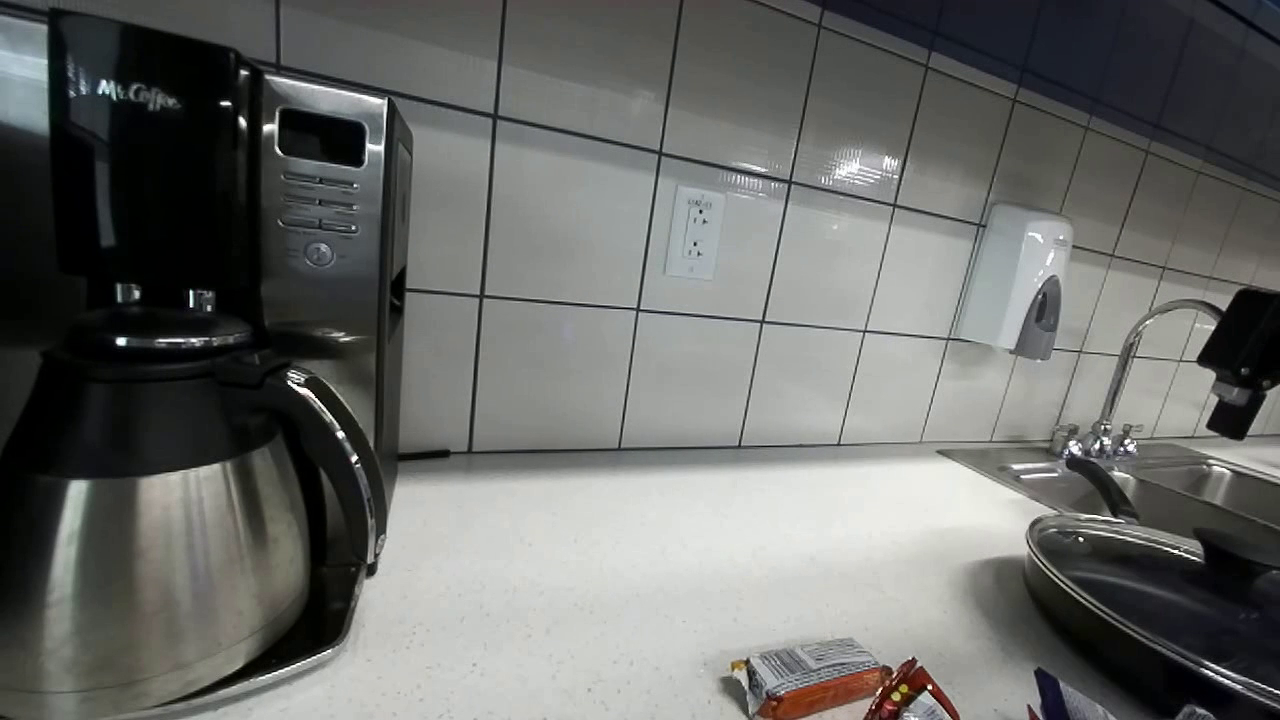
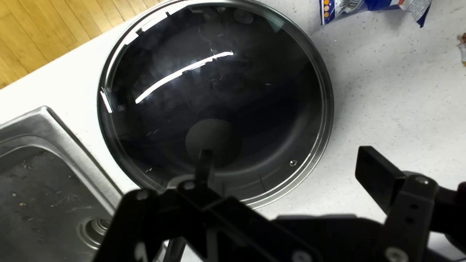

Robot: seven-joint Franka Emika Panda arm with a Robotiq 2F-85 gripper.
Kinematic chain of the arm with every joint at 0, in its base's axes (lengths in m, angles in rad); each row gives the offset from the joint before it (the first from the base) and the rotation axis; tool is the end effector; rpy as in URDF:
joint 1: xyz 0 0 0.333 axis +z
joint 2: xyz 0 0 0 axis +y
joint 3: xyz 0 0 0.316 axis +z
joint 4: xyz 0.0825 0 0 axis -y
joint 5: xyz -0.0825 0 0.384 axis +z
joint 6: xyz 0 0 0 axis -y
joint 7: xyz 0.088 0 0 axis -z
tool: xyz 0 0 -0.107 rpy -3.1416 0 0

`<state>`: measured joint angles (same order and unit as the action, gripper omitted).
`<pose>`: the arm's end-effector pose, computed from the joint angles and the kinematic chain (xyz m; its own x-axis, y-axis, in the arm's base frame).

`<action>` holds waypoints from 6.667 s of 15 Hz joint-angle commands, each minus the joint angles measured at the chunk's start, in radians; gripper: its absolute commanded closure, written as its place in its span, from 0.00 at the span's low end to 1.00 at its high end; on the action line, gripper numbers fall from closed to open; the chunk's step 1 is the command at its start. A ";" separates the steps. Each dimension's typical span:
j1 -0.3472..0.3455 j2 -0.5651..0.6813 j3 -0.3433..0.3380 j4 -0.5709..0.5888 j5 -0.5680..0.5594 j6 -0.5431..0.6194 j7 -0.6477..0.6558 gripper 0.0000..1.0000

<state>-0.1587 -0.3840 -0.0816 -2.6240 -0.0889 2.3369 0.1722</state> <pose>0.3966 -0.0978 0.3849 0.9352 -0.3396 0.1006 -0.3434 -0.9389 0.0222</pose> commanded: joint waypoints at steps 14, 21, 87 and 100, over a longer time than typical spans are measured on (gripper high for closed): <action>-0.067 0.286 -0.040 0.027 -0.070 0.174 0.164 0.00; -0.062 0.356 -0.075 0.059 -0.102 0.207 0.253 0.00; 0.348 0.728 0.054 0.640 -0.180 0.052 0.516 0.61; 0.367 0.865 0.040 0.755 -0.164 0.020 0.511 0.61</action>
<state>0.1900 0.4793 -0.0346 -1.9155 -0.2806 2.4106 0.7054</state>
